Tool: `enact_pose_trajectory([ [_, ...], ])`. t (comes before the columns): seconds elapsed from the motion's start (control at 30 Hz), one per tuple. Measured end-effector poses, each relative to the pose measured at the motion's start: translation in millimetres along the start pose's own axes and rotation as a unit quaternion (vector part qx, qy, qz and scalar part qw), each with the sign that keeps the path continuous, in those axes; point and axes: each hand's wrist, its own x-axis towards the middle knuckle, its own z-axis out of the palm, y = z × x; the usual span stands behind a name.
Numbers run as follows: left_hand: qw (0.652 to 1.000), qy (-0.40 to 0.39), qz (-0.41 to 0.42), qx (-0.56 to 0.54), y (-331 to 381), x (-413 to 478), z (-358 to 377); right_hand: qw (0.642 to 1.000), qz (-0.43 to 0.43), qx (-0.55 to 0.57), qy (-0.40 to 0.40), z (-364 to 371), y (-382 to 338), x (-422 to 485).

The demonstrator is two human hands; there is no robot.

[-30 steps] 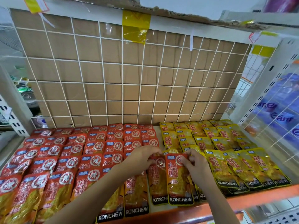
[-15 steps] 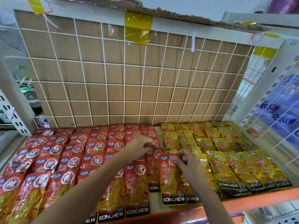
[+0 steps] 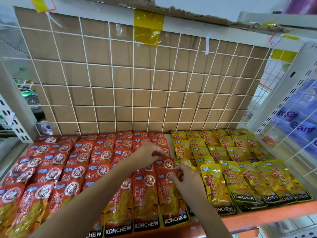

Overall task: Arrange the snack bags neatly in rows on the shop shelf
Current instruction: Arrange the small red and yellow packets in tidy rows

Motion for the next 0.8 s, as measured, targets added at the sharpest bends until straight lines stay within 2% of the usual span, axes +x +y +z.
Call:
enact_pose_trajectory([
  [0.43,0.999,0.012,0.006,0.031,0.4,-4.4,0.6,0.998,-0.005,0.008,0.066,11.3,-3.3,-7.5],
  [0.57,0.997,0.055,0.026,0.048,2.9,-15.9,-1.9,0.996,-0.027,-0.012,0.08,11.6,-2.4,-10.2],
  [0.67,0.992,0.114,-0.001,0.044,-0.8,-33.2,-2.4,0.991,-0.073,-0.012,0.108,12.9,0.8,-11.5],
  [0.73,0.989,0.13,-0.022,0.061,-0.1,-49.5,-1.9,0.994,-0.096,-0.002,0.061,13.2,-1.3,-13.0],
  [0.8,0.988,0.108,-0.047,0.103,2.9,-66.2,-0.1,0.994,-0.108,-0.008,-0.008,17.3,-2.2,-14.6],
])
